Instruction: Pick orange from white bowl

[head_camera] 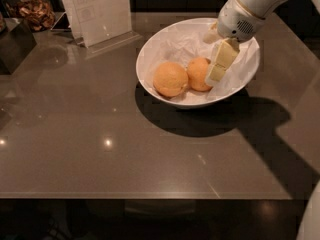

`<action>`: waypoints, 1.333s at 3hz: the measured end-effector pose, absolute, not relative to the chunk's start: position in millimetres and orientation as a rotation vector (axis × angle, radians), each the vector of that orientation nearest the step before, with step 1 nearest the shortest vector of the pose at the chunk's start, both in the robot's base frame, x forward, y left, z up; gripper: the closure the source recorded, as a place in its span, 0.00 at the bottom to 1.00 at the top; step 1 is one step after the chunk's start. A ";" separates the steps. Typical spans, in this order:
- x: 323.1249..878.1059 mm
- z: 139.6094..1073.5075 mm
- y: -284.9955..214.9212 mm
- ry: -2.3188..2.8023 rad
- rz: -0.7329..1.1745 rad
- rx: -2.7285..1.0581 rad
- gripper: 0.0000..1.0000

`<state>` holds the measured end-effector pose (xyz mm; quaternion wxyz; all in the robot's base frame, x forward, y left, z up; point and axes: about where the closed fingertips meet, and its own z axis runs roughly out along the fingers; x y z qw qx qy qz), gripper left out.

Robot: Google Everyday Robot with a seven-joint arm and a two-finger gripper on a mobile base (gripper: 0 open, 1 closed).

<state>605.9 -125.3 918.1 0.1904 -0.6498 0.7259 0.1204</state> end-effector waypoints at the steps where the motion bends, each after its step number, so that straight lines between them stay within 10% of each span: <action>1: 610.0 906.8 -127.1 2.060 0.364 -1.823 0.07; 4: 620.1 868.4 -121.7 2.120 0.448 -1.858 0.10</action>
Offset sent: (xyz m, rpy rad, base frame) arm 0.0023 -0.0075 -0.0324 -0.0154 0.1115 0.0051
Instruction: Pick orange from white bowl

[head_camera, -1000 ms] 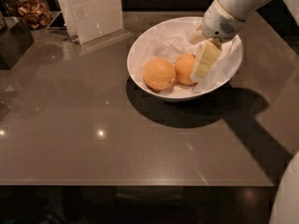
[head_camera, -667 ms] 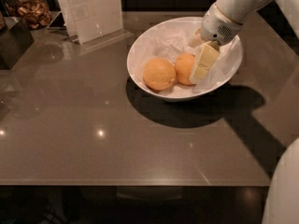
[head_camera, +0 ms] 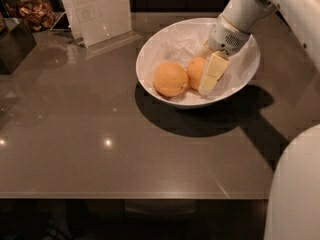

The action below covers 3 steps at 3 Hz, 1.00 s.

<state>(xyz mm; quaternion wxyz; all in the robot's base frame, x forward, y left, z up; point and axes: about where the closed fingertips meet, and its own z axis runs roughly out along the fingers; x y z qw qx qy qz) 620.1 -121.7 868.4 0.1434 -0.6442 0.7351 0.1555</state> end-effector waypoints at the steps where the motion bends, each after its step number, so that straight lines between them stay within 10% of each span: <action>1: 622.6 857.3 -120.2 2.138 0.470 -1.867 0.10; 3: 625.8 846.9 -120.6 2.158 0.485 -1.864 0.52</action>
Offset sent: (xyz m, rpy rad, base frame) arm -0.0097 -0.0065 -0.0225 -0.0359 0.1075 0.0182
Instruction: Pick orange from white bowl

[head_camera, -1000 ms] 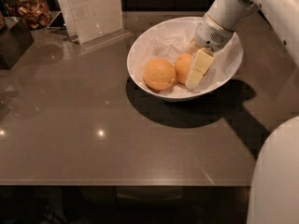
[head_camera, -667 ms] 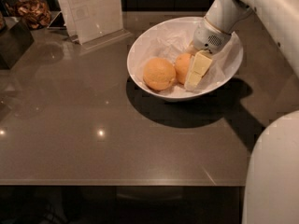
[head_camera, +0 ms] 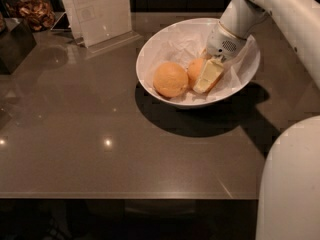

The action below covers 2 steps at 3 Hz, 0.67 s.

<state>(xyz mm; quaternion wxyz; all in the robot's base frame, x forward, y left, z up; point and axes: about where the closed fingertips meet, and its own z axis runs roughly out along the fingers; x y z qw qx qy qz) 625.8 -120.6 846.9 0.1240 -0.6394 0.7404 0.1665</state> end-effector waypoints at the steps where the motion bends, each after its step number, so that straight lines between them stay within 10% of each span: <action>1: 625.8 847.0 -120.7 2.159 0.485 -1.864 0.75; 2: 625.9 849.1 -120.7 2.158 0.485 -1.864 0.98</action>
Offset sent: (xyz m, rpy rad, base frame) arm -0.0129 -0.0169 0.0155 -0.0071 0.0048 -0.0088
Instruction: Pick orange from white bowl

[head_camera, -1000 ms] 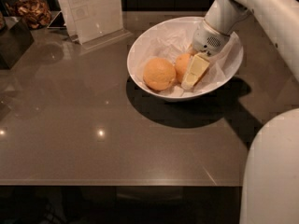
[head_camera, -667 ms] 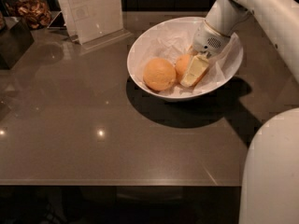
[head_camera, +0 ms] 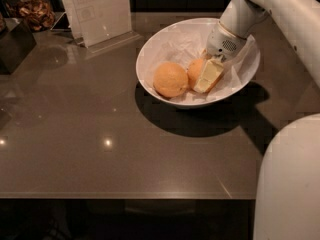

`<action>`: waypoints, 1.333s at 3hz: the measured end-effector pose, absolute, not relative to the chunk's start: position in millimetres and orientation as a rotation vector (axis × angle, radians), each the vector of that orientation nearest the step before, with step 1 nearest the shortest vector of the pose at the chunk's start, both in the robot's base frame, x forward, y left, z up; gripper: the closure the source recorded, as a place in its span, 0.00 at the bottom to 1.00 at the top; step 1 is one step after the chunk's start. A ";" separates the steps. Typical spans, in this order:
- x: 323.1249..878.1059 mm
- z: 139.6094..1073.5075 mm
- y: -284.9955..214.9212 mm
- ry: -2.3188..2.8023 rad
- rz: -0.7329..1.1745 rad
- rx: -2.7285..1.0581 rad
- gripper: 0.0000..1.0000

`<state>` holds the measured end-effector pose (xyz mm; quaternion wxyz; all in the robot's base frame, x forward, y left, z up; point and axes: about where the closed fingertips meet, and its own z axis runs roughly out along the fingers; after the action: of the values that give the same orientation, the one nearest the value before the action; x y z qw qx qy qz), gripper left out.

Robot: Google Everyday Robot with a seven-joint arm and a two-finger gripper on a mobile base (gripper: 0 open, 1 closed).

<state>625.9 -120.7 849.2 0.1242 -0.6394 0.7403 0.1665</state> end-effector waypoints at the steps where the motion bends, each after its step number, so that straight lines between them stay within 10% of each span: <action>1: 618.2 883.4 -125.9 2.064 0.449 -1.814 1.00; 4: 554.8 976.6 -130.9 1.745 0.446 -1.742 1.00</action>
Offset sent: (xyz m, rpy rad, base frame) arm -0.0569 -0.0116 0.1433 0.1782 -0.3423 0.0589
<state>554.8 -130.9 976.6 0.3126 -0.6602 0.6617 0.1691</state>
